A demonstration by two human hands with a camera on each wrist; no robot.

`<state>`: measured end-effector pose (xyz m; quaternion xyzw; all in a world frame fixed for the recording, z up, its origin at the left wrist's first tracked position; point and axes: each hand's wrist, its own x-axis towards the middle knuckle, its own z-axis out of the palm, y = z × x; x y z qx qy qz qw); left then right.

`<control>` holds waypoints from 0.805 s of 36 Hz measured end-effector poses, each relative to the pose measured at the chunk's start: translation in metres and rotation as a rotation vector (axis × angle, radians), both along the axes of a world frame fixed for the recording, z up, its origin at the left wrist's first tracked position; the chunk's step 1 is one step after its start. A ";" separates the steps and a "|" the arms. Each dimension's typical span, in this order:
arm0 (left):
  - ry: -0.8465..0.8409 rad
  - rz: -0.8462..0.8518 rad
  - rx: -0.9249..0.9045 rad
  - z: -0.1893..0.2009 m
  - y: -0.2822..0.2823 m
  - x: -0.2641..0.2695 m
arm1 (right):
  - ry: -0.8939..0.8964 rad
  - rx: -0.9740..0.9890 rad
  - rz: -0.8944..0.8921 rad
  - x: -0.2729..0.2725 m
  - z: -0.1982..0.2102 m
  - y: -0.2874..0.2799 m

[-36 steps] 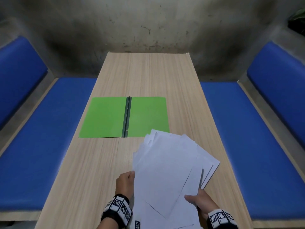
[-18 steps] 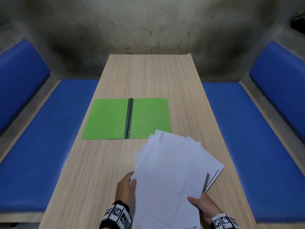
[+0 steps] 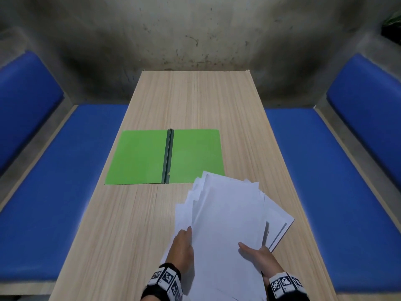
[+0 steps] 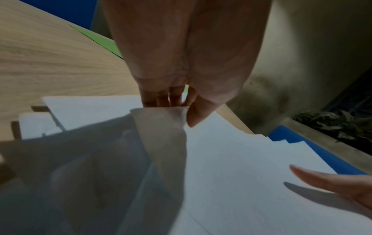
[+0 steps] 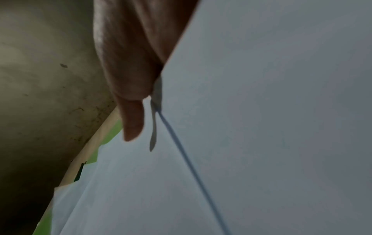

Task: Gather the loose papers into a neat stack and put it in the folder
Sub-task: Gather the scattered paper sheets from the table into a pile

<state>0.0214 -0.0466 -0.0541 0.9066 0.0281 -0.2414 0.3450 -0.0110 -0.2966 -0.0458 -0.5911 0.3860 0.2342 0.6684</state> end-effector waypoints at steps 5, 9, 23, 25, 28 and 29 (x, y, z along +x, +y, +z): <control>-0.068 0.012 -0.027 -0.004 -0.001 -0.005 | -0.062 -0.056 0.077 -0.004 -0.008 -0.007; -0.165 0.206 -0.066 -0.003 0.011 0.002 | -0.129 0.027 0.007 -0.008 -0.009 -0.026; -0.058 0.140 0.058 -0.003 0.025 0.020 | -0.213 -0.005 -0.190 -0.031 0.049 -0.083; -0.049 0.073 0.086 -0.003 0.020 0.022 | -0.193 0.006 -0.208 -0.034 0.049 -0.085; -0.041 0.036 0.128 -0.002 0.009 0.024 | -0.134 0.011 -0.210 -0.040 0.030 -0.093; -0.031 0.034 0.152 -0.001 0.005 0.024 | -0.104 0.002 -0.205 -0.042 0.025 -0.093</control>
